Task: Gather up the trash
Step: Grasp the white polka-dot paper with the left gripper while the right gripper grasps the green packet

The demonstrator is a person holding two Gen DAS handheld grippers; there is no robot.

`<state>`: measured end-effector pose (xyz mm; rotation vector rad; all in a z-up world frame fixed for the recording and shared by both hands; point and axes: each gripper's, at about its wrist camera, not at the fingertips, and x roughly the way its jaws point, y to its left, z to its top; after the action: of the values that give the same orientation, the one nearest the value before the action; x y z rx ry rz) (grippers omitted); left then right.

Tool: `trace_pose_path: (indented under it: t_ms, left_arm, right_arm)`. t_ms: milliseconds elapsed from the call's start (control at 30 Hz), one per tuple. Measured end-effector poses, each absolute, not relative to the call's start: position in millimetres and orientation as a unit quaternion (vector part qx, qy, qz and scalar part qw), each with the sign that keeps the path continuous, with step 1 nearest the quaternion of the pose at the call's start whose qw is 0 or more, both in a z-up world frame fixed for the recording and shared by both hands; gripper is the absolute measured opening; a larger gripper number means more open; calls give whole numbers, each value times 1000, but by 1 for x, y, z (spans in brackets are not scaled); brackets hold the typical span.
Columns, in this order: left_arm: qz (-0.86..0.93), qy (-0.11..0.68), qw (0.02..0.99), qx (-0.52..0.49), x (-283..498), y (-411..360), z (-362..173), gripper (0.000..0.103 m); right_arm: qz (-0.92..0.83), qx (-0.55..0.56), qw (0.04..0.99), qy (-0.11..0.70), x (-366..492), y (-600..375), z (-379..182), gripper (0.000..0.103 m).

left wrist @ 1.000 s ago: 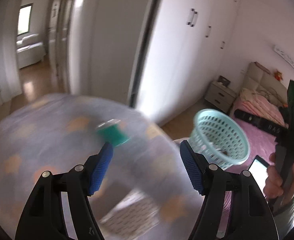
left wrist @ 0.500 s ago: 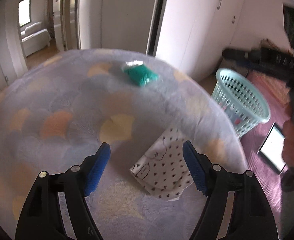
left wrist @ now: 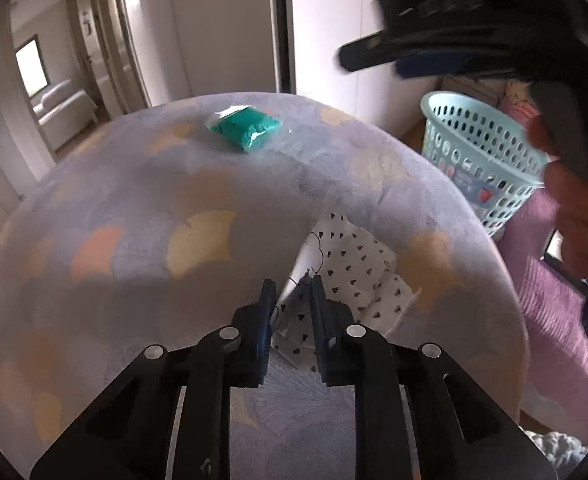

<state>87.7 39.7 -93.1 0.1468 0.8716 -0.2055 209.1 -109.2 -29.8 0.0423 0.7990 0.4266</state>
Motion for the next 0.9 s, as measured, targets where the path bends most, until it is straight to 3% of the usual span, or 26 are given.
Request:
trace_pose_path:
  t_ms: [167,500,767,800,833,867,900]
  left_arm:
    - [-86,408,908,38,93,58,-81,4]
    - [-35,380,923,-50,102,117,-73,3]
    - [-37,380,922,-62,103,122,-78,3]
    - [-39,379,923,-63,103,122,-78,3]
    - [-41,378,923,-63,104,122,-76,3]
    - [-43,378,923,-62,104,121,-76,3]
    - [-43,377,923,-61,103,119,-76,3]
  right_arm:
    - [220,4,891,398,227,-81,-44,57]
    - [227,-34,877,421,248,-36,-74,57]
    - [221,-47,870,438,263,-19,-88,57]
    - [223,-47,870,437,263,-18,-89,55]
    - [223,-49,871,435,263,-17,-88,43]
    - [223,-51,871,435,263,-16,-88,37]
    - [225,-51,872,433,262,-16,-88,36]
